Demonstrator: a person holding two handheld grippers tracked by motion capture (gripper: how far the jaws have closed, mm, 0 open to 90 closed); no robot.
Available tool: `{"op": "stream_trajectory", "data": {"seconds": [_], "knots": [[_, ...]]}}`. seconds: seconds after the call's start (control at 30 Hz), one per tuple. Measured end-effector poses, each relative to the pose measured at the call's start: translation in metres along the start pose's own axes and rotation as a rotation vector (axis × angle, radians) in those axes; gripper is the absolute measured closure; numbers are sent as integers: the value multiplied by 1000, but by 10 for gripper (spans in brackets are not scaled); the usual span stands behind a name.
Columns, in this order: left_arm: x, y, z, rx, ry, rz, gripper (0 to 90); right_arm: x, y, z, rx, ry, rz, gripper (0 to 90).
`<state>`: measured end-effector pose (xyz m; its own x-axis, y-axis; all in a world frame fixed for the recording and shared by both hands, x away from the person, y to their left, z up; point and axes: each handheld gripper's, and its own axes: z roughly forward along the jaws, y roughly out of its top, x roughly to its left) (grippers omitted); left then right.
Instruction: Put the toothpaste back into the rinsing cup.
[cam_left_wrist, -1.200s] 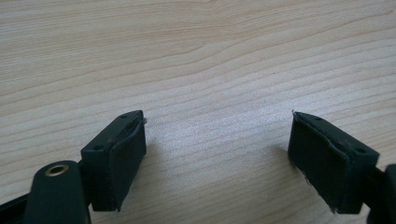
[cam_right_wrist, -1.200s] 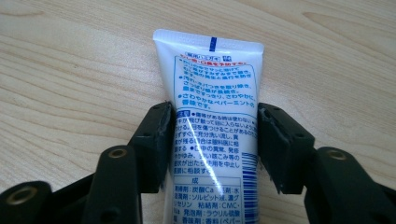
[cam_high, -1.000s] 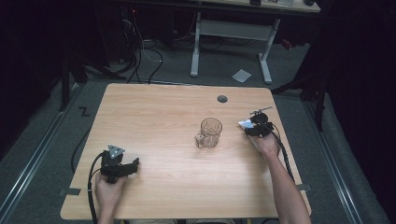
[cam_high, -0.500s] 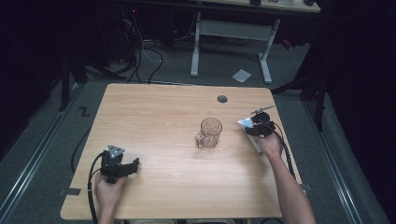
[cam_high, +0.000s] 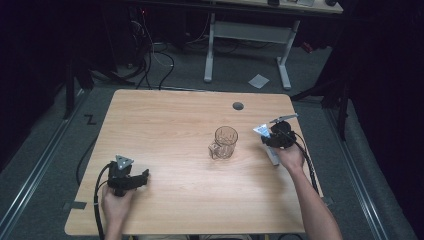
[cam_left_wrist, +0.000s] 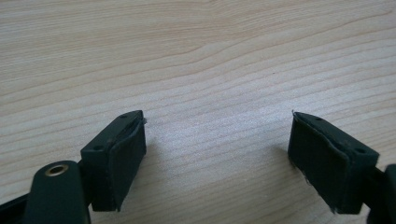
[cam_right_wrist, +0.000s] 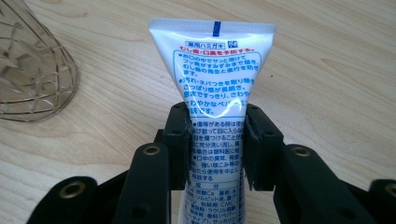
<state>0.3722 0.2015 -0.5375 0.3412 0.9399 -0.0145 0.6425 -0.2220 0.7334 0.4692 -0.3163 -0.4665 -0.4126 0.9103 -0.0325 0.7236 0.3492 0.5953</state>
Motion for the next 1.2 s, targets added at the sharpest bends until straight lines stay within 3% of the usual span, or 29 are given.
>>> {"op": "stream_trajectory", "data": {"seconds": [0.73,1.2], "knots": [[0,0,0,0,0,0,196,7,-14,-45,-163,62,2,670],[0,0,0,0,0,0,196,24,-24,-65,-229,103,-44,669]]}}
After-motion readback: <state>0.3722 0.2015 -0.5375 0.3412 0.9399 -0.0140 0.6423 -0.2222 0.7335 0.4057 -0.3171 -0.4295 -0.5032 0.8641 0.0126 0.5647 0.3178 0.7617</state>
